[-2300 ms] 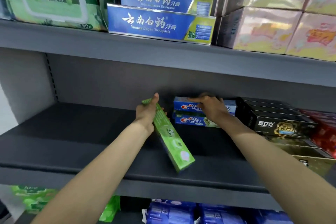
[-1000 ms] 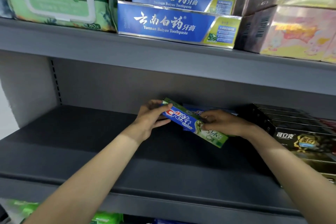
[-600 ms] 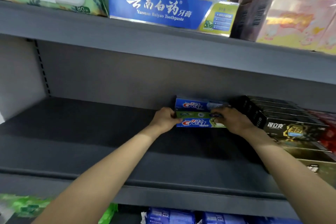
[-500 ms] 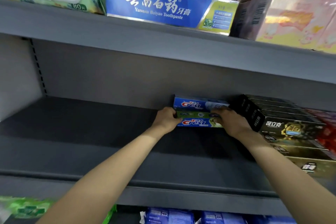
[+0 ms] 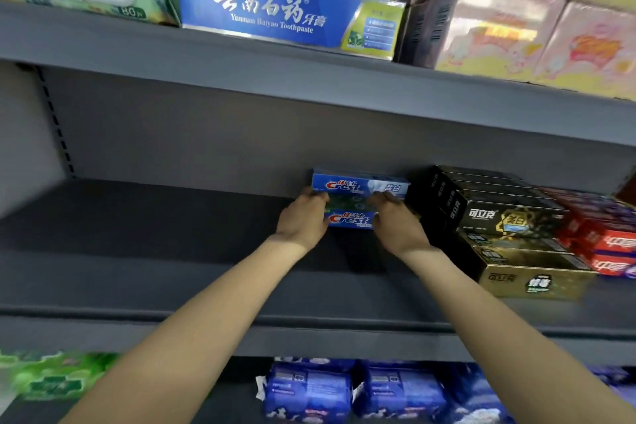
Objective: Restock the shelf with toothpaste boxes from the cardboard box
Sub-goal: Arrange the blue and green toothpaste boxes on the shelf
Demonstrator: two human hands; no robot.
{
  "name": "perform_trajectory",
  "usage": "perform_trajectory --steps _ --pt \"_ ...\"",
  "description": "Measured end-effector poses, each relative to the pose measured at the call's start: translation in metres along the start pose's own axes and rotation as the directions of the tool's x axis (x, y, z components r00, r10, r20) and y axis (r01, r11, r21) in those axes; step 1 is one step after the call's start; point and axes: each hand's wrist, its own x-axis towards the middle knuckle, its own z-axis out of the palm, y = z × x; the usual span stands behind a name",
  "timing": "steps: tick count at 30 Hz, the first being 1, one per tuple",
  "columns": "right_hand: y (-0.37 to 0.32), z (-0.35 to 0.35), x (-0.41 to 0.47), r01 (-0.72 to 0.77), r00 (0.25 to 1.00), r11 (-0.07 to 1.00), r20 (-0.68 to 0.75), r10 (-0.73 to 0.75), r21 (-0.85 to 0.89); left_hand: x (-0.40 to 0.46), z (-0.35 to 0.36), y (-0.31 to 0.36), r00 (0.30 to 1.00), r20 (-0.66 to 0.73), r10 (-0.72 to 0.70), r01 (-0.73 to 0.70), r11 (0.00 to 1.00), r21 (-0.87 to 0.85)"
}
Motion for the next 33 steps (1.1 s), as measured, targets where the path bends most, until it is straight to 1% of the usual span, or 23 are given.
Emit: perform_trajectory --steps 3,6,8,9,10,12,13,15,17,18,20,25,29,31,33 --pt "-0.022 -0.008 -0.022 0.025 1.000 0.989 -0.006 -0.025 0.147 -0.027 -0.015 0.010 0.997 -0.069 0.033 -0.017 0.974 0.226" --pt "-0.042 -0.016 -0.056 0.071 0.997 0.958 -0.047 -0.060 0.279 -0.062 -0.032 0.013 0.990 -0.137 0.042 0.004 0.949 0.316" --pt "-0.058 -0.022 -0.086 0.126 0.991 0.940 -0.083 -0.104 0.318 -0.098 -0.042 0.010 0.958 -0.251 0.135 -0.020 0.910 0.414" --pt "-0.067 -0.025 -0.102 0.155 0.987 0.928 -0.090 -0.132 0.339 -0.118 -0.045 0.007 0.946 -0.278 0.168 -0.021 0.887 0.462" --pt "-0.076 -0.027 -0.119 0.176 0.984 0.915 -0.089 -0.154 0.363 -0.140 -0.047 0.004 0.935 -0.299 0.191 -0.018 0.868 0.496" --pt "-0.096 -0.028 -0.153 0.206 0.978 0.892 -0.076 -0.192 0.402 -0.187 -0.051 -0.002 0.935 -0.300 0.189 -0.013 0.864 0.503" --pt "-0.107 -0.027 -0.170 0.228 0.973 0.879 -0.066 -0.221 0.418 -0.211 -0.053 -0.006 0.938 -0.301 0.169 -0.002 0.875 0.483" --pt "-0.132 -0.020 -0.203 0.271 0.958 0.853 -0.036 -0.285 0.447 -0.257 -0.059 -0.014 0.951 -0.301 0.077 0.059 0.907 0.417" --pt "-0.160 -0.009 -0.236 0.302 0.938 0.841 0.018 -0.346 0.448 -0.300 -0.065 -0.027 0.949 -0.306 -0.072 0.167 0.940 0.299" --pt "-0.174 -0.003 -0.252 0.322 0.924 0.837 0.046 -0.379 0.443 -0.320 -0.068 -0.032 0.949 -0.273 -0.158 0.227 0.944 0.240" --pt "-0.203 0.011 -0.281 0.359 0.888 0.823 0.109 -0.446 0.440 -0.361 -0.073 -0.051 0.930 -0.238 -0.279 0.323 0.930 0.176" --pt "-0.277 0.046 -0.340 0.404 0.778 0.799 0.292 -0.556 0.445 -0.459 -0.088 -0.117 0.872 -0.235 -0.430 0.460 0.883 0.093" --pt "-0.342 0.076 -0.380 0.417 0.708 0.791 0.386 -0.591 0.448 -0.523 -0.101 -0.178 0.824 -0.149 -0.547 0.565 0.811 0.151" --pt "-0.372 0.094 -0.397 0.425 0.681 0.795 0.426 -0.596 0.433 -0.548 -0.103 -0.208 0.802 -0.071 -0.593 0.594 0.781 0.190" --pt "-0.398 0.112 -0.411 0.441 0.658 0.802 0.462 -0.595 0.403 -0.570 -0.101 -0.239 0.783 0.036 -0.621 0.597 0.766 0.239"
